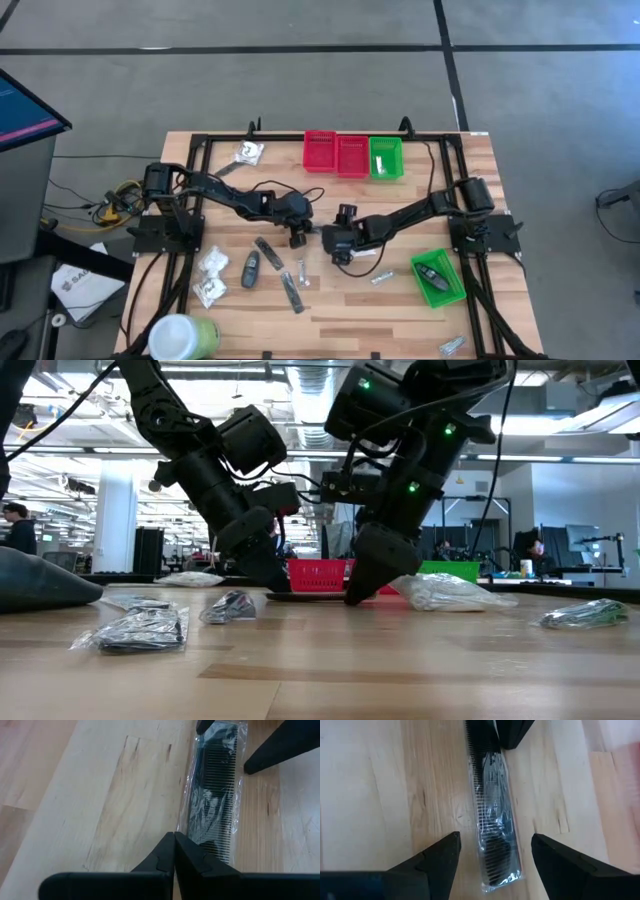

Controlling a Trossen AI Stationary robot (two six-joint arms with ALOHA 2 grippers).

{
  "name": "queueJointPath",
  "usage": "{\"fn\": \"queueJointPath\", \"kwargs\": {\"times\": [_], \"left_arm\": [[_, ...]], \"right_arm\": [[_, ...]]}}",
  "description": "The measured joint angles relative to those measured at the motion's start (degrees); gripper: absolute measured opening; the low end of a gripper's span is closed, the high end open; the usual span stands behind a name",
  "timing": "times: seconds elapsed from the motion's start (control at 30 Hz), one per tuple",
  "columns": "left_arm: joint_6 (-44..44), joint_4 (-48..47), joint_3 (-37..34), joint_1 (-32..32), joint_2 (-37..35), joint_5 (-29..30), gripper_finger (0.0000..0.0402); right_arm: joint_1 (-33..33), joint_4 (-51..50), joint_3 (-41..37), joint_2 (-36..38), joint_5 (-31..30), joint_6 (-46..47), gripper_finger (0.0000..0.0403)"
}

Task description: Pick & Place Travel size toiletries

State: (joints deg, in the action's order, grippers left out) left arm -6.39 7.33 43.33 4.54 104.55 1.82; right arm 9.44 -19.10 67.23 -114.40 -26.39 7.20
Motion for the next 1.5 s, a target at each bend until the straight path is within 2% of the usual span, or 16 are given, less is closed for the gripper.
{"fn": "queueJointPath", "kwargs": {"times": [0.13,0.33,0.6,0.73,0.97,1.07,1.23,1.43,1.5], "left_arm": [[0.11,0.02,0.02,0.00,0.00,-0.59,0.0001],[0.11,0.04,0.02,0.02,0.02,-1.22,0.0001],[0.46,0.18,0.02,0.02,0.04,-1.79,0.0001],[0.57,0.26,0.02,0.02,0.07,-1.92,0.0001],[0.59,0.33,0.02,0.00,0.07,-2.05,0.0001],[0.59,0.58,0.00,0.00,0.08,-2.09,0.0001],[0.56,1.49,-0.03,0.00,-0.18,-2.11,0.0001],[0.19,-0.26,-0.45,-0.36,-3.94,-0.41,0.0003],[0.17,0.12,-1.03,-1.08,-6.57,2.53,0.0002]], "right_arm": [[0.03,0.21,0.31,-0.27,-2.58,-0.20,0.0227],[-0.41,0.50,0.18,-0.47,-6.20,-0.30,0.0188],[-0.97,2.02,0.19,-1.30,-5.04,-0.32,0.0140],[-1.67,2.44,-0.24,-1.15,-2.55,-0.39,0.0128],[-1.91,2.93,-0.41,-1.11,-2.12,-0.24,0.0108],[-1.91,3.03,-0.43,-1.13,-1.91,0.35,0.0083],[-1.96,3.07,-0.33,-1.01,-2.65,0.10,0.0014],[-1.91,3.06,-0.34,-0.93,-2.66,1.60,0.0011],[-1.47,2.98,-0.34,-0.91,-2.94,1.65,0.0005]]}}
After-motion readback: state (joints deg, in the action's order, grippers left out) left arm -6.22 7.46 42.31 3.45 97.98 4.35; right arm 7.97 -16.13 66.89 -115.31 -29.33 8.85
